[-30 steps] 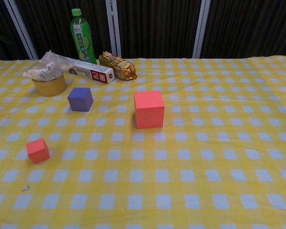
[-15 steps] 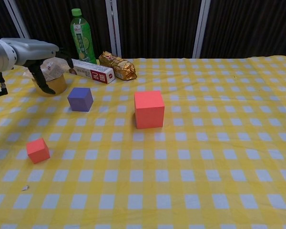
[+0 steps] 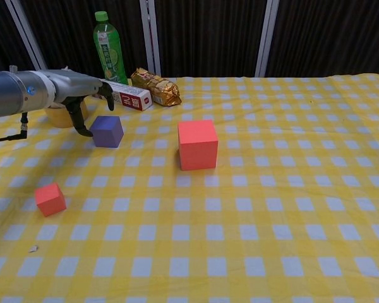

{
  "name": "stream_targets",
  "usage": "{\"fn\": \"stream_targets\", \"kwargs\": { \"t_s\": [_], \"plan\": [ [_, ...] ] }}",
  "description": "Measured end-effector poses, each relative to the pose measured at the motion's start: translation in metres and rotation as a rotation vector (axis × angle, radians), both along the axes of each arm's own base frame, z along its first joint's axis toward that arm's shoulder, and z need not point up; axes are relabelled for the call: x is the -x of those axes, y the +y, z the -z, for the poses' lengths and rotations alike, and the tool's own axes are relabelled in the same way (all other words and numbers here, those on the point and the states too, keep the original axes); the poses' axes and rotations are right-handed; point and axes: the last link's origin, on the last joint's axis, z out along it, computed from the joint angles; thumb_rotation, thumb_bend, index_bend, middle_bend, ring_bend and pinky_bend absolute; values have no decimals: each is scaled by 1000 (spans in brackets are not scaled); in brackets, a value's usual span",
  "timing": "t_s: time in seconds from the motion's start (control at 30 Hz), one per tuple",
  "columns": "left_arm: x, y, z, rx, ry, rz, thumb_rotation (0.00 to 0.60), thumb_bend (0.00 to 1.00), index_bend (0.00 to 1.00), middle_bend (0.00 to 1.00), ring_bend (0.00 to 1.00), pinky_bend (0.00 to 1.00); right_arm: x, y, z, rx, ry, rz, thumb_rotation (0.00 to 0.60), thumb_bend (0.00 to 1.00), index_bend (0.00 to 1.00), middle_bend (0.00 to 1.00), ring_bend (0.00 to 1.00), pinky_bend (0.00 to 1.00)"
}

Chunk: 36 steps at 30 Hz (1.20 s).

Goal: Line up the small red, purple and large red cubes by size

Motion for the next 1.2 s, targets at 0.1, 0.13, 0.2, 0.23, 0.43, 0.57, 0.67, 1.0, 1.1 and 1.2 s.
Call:
{"fn": "stream_targets", "kwargs": {
  "t_s": [0.1,0.13,0.2,0.23,0.43,0.57,0.67,1.0,1.1,1.2],
  "plan": [
    [1,2,4,2,2,-16,600,255,243,0,0,29,0,0,0,2,2,-2,600,308,0,0,0,0],
    [1,3,6,4,3,-20,600,255,244,0,0,29,0,0,0,2,2,-1,600,307,0,0,0,0],
    [1,4,9,7,6,-23,600,259,254,0,0,29,0,0,0,3,1,-2,600,307,0,0,0,0],
    [2,4,10,9,10,-26,600,263,262,0,0,29,0,0,0,5,0,-2,600,306,0,0,0,0],
    [4,5,15,10,26,-38,600,361,437,0,0,29,0,0,-1,8,-4,-1,600,308,0,0,0,0],
    [3,4,17,3,18,-42,600,388,479,1,0,29,0,0,-1,10,-5,-1,600,307,0,0,0,0],
    [-1,1,18,1,-9,-46,600,390,483,1,0,29,0,0,-1,12,-4,-2,600,307,0,0,0,0],
    [-34,-31,21,5,-164,-86,600,390,476,0,0,29,-1,0,-1,15,2,-10,600,308,0,0,0,0],
    [-44,-43,20,-7,-194,-118,600,390,476,0,0,29,-1,1,-1,18,1,-13,600,308,0,0,0,0],
    [-50,-52,20,-26,-205,-164,600,390,473,0,0,28,-1,1,-1,21,-1,-15,600,308,0,0,0,0]
  ]
}}
